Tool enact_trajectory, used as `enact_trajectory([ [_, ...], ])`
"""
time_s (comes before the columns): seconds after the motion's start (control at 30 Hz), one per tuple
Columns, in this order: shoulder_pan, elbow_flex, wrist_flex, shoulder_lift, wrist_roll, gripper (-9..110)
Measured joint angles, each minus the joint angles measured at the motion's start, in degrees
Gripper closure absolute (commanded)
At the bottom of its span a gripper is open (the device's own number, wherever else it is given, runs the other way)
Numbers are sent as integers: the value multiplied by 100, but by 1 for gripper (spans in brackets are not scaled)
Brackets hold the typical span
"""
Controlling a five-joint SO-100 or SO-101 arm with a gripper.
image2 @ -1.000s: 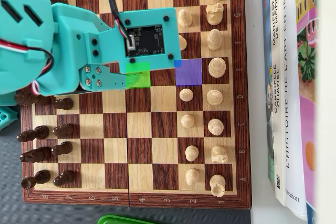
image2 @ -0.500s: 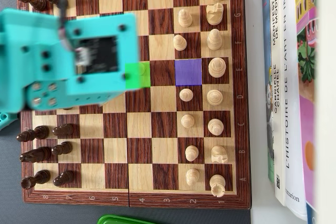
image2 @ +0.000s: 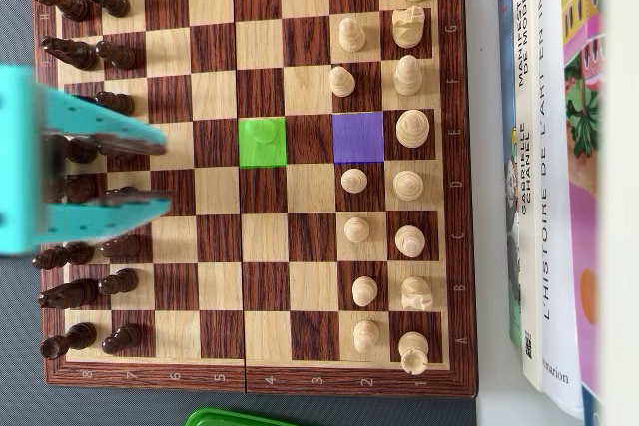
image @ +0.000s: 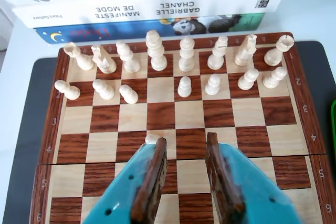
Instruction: Play chess
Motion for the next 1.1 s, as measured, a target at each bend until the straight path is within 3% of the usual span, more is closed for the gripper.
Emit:
enact_trajectory([
  [1.1, -167, 2575, -9, 3120, 0, 89],
])
